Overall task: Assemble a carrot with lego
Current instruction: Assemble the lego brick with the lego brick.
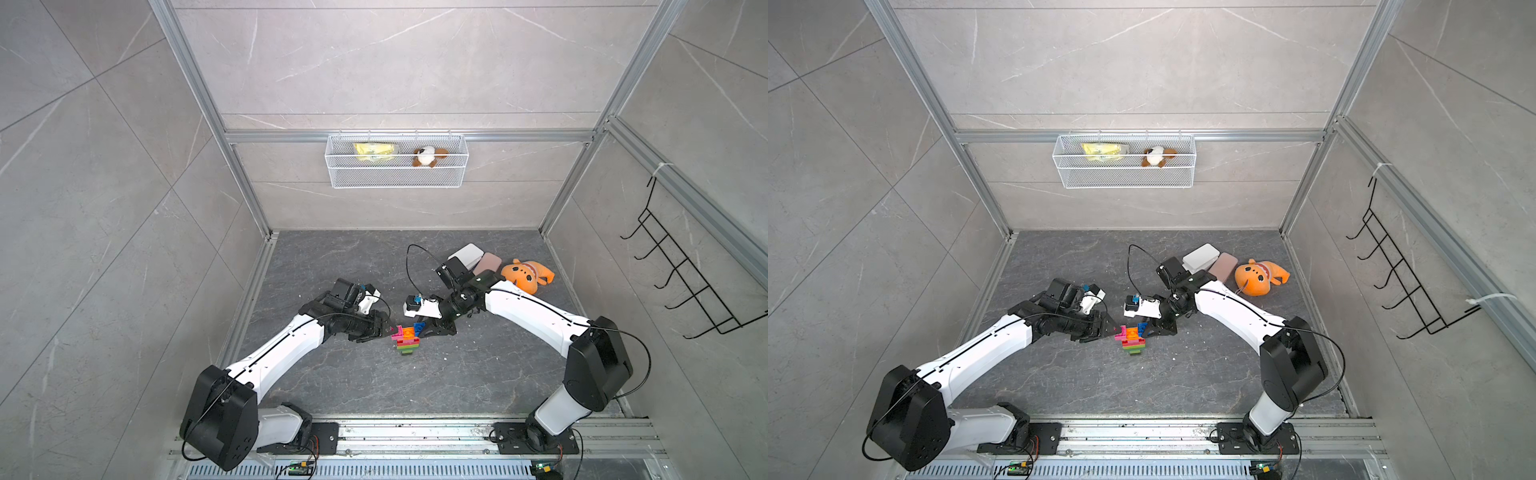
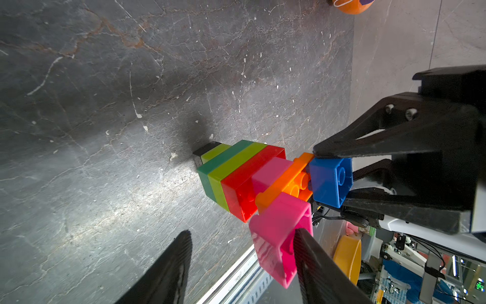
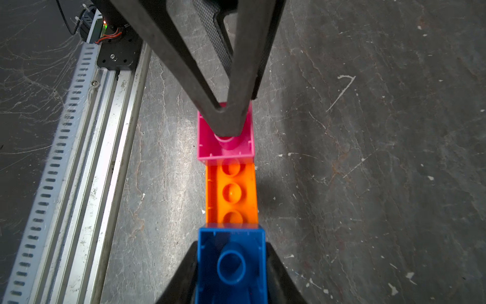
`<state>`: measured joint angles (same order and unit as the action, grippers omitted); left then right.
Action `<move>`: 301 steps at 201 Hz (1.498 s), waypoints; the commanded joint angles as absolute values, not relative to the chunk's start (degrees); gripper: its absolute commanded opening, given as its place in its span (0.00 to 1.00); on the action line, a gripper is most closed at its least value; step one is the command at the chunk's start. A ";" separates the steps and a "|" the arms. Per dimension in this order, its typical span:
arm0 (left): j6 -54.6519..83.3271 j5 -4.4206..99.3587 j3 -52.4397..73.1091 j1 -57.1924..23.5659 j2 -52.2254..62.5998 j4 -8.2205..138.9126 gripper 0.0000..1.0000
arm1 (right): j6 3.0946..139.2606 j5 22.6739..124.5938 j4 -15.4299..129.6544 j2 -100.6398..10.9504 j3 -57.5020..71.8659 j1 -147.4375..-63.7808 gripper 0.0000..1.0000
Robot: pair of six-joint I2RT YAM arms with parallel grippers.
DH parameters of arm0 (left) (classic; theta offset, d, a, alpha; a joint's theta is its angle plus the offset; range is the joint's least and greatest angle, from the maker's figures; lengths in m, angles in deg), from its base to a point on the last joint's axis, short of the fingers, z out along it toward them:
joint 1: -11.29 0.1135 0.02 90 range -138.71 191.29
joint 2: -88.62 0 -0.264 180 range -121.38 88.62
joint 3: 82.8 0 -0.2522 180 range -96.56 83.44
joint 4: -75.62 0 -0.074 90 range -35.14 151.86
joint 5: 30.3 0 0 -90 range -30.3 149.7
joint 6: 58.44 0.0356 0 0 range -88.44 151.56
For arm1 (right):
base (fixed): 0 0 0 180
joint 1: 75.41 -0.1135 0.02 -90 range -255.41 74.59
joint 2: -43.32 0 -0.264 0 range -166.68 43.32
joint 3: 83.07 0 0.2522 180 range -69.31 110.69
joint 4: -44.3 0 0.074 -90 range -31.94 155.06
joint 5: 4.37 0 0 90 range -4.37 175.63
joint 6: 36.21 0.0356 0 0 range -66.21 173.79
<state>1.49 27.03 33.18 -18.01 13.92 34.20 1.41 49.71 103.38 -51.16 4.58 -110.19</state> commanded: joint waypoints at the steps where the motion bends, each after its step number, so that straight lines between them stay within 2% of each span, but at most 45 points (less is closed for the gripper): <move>1: 3.27 29.82 31.42 -17.83 12.62 31.59 0.64 | 0.51 50.33 107.28 -49.84 4.01 -110.39 0.18; 189: 4.31 30.91 31.20 -17.89 13.16 30.66 0.64 | 6.37 55.81 105.88 -49.55 -0.72 -113.19 0.16; 301: 3.78 31.31 33.17 -17.98 14.17 31.80 0.64 | 10.45 63.52 111.55 -54.79 3.29 -115.98 0.15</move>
